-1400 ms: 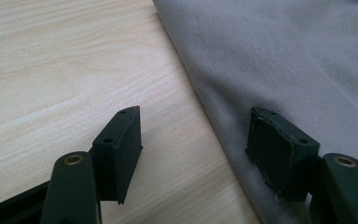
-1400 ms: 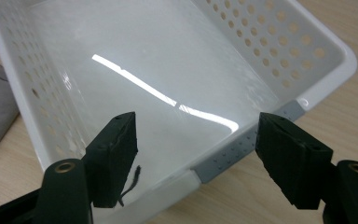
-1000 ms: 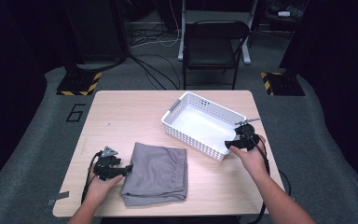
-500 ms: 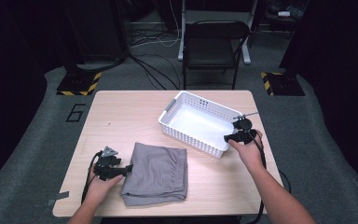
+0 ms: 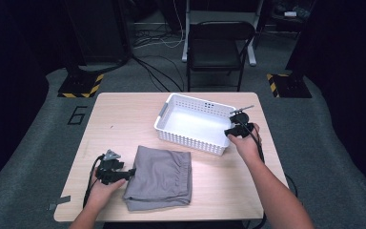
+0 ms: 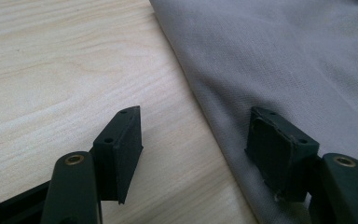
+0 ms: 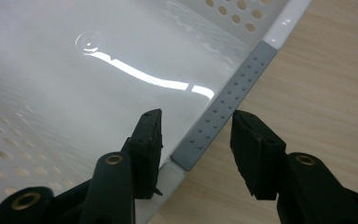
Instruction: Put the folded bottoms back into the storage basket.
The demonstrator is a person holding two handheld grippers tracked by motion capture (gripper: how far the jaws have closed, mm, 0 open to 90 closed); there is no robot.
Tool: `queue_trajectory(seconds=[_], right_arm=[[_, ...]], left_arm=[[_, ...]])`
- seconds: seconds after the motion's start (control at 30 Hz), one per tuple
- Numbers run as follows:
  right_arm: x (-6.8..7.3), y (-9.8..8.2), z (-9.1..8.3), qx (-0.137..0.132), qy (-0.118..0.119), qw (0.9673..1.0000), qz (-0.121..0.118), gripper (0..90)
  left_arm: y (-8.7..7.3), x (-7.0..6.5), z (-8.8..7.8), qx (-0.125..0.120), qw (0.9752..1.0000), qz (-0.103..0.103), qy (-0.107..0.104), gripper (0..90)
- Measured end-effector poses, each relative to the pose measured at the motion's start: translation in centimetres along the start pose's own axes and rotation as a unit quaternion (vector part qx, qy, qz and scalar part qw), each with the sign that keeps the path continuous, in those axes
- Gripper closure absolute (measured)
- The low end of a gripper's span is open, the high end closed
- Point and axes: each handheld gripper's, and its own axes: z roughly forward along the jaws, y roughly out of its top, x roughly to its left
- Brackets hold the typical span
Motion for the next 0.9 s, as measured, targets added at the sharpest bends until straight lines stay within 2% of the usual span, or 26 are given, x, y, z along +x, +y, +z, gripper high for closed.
queue_trajectory(seconds=[0.23,0.27,0.43,0.9], right_arm=[[1.0,1.7,1.2,-0.006,0.013,0.9997,-0.019,59.6],[1.3,2.1,1.5,-0.005,0.014,0.9995,-0.029,60.4],[2.0,2.9,2.0,-0.007,0.016,0.9987,-0.047,61.7],[2.1,3.2,2.5,-0.018,0.027,0.9975,-0.063,62.5]], left_arm=[[0.1,-0.1,-0.1,0.001,1.0000,-0.001,-0.007,35.9],[0.1,-0.1,-0.1,0.002,1.0000,0.000,-0.008,36.0],[0.1,-0.2,-0.2,0.002,0.9999,0.003,-0.011,36.8],[0.0,-0.3,-0.3,-0.001,0.9999,0.001,-0.012,36.8]])
